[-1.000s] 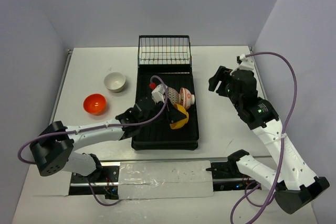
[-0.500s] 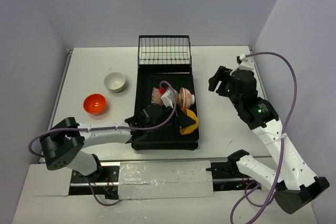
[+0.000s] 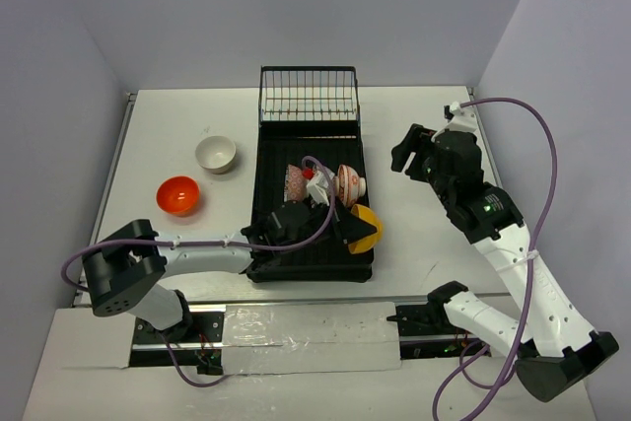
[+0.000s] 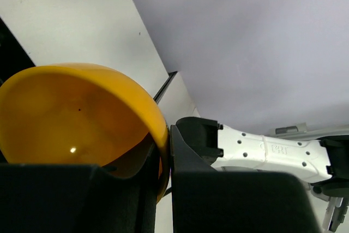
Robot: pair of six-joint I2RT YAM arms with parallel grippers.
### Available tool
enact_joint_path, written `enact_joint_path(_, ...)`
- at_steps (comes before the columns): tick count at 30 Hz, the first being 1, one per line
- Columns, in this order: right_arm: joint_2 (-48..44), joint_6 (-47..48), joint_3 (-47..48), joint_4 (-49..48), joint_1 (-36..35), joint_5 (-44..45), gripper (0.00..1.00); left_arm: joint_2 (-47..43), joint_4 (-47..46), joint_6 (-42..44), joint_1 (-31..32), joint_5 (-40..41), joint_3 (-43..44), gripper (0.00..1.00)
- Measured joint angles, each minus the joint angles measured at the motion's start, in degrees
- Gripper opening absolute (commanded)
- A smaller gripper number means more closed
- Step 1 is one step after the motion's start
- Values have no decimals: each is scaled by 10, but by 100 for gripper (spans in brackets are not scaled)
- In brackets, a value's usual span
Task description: Load the bowls into the dish rack
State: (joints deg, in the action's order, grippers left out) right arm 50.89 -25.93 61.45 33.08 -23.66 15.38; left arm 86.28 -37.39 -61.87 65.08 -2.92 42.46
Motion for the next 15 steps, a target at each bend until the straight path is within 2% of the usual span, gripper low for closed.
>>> enact_joint_path(15, 20, 0, 0, 0, 0, -4, 74, 29, -100, -29, 0, 17, -45, 0)
